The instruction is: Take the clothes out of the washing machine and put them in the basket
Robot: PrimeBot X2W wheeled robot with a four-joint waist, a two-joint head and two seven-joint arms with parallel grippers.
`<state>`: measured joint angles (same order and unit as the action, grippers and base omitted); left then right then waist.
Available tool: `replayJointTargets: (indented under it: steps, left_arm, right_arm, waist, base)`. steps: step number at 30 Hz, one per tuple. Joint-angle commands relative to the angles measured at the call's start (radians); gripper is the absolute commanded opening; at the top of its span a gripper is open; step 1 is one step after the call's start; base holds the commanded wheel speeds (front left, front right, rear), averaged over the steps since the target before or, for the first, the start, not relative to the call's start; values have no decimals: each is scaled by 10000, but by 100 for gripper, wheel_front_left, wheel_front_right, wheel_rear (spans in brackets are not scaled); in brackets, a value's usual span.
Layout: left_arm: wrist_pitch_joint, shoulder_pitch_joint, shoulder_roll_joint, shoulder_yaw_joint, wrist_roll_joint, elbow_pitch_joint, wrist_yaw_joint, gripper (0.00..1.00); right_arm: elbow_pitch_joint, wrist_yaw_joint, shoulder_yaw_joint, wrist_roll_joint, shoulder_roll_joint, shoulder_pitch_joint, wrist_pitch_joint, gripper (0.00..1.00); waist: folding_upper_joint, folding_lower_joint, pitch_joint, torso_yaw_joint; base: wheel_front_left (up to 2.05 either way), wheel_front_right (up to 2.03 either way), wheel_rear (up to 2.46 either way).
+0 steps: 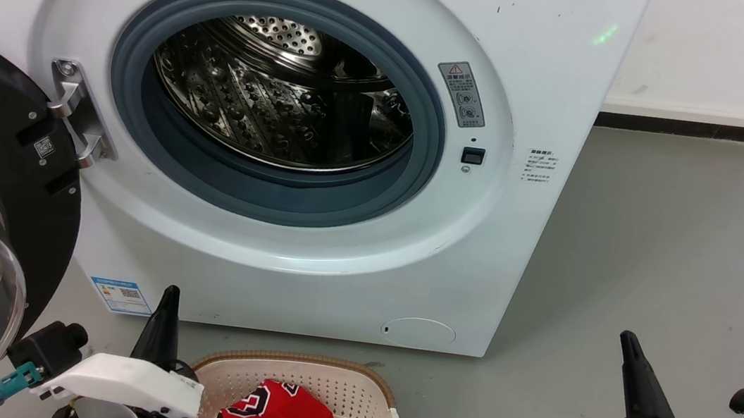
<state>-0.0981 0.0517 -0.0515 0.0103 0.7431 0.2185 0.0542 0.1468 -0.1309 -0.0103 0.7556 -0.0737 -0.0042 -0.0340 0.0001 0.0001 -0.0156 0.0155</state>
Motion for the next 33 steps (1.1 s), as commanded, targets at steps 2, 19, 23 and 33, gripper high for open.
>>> replayJointTargets:
  steps: [2,19,23,33]
  left_arm:
    - [92,301,-6,83,420,-78,69,0]
    - [633,390,-2,344,2609,8,267,0]
    - [759,416,-2,404,3072,27,299,0]
    - [1027,470,1,530,4164,74,397,0]
  right_arm:
    - [-51,0,41,451,-79,-334,43,0]
    - [211,0,215,2726,-111,-517,307,0]
    - [266,1,257,3208,-113,-571,363,0]
    - [399,1,362,4330,-113,-669,520,0]
  waist:
    - [-1,-1,3,-4]
    - [-1,-1,27,-34]
    - [-1,-1,33,-41]
    - [-1,-1,47,-59]
  base:
    - [0,0,0]
    - [0,0,0]
    - [0,0,0]
    - [0,0,0]
